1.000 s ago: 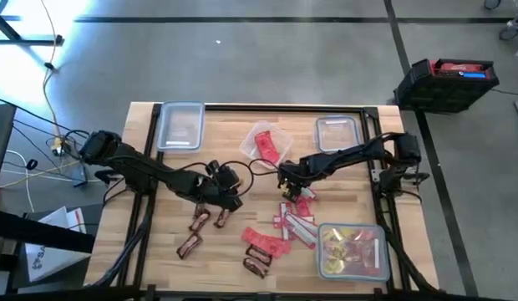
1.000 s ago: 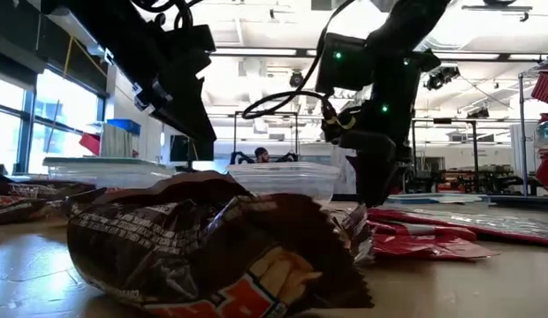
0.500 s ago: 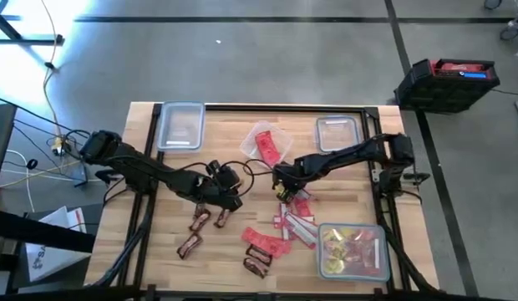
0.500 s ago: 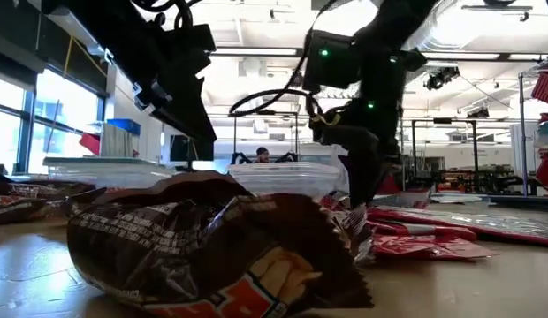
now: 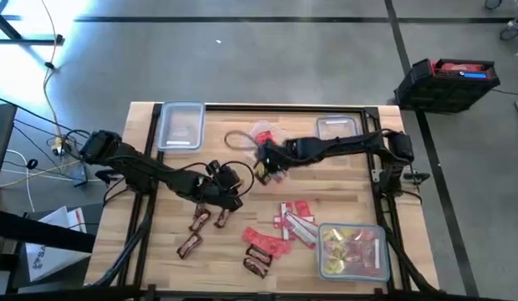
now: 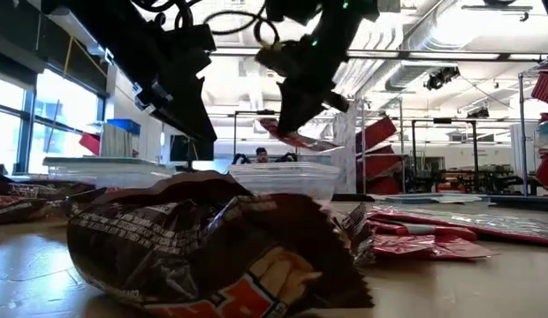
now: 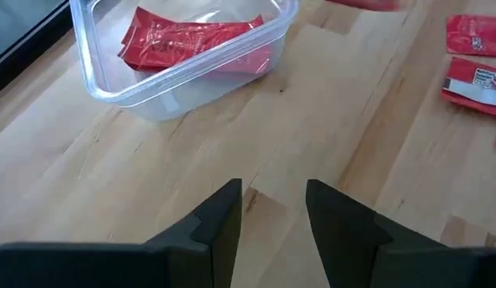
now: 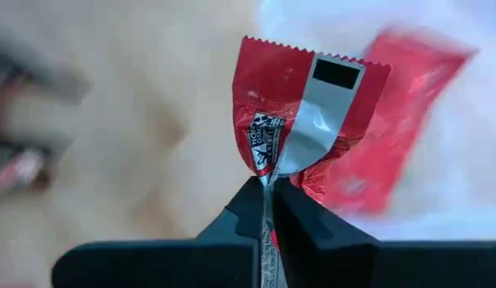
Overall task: Sort candy
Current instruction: Put the strawberry red into the upper middle transparent bin
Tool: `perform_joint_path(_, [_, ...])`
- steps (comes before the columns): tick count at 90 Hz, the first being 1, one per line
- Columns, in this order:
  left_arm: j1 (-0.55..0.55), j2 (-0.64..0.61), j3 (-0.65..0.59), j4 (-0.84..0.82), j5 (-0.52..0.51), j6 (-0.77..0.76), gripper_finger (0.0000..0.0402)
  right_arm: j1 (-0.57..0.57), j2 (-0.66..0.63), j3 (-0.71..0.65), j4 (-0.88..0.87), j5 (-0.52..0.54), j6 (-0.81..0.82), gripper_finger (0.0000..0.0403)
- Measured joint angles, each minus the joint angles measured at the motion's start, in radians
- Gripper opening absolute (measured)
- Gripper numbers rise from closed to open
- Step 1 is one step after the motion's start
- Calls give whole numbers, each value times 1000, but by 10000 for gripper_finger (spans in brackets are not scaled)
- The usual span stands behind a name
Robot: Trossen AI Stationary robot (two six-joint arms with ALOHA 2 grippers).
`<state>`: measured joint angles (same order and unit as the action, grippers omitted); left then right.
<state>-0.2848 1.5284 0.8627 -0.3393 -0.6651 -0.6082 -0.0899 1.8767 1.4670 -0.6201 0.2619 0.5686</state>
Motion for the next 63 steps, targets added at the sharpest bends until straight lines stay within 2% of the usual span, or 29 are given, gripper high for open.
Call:
perform_joint_path(21, [0,0,0,-2,0,9,126,-115,69,2,126,23,-1,0])
perform_joint_path(36, [0,0,0,-3,2,10,126,-180,143,2,140,17,33,0])
perform_joint_path(63, [0,-1,0,-4,3,17,126,-222,199,1,153,-81,44,1])
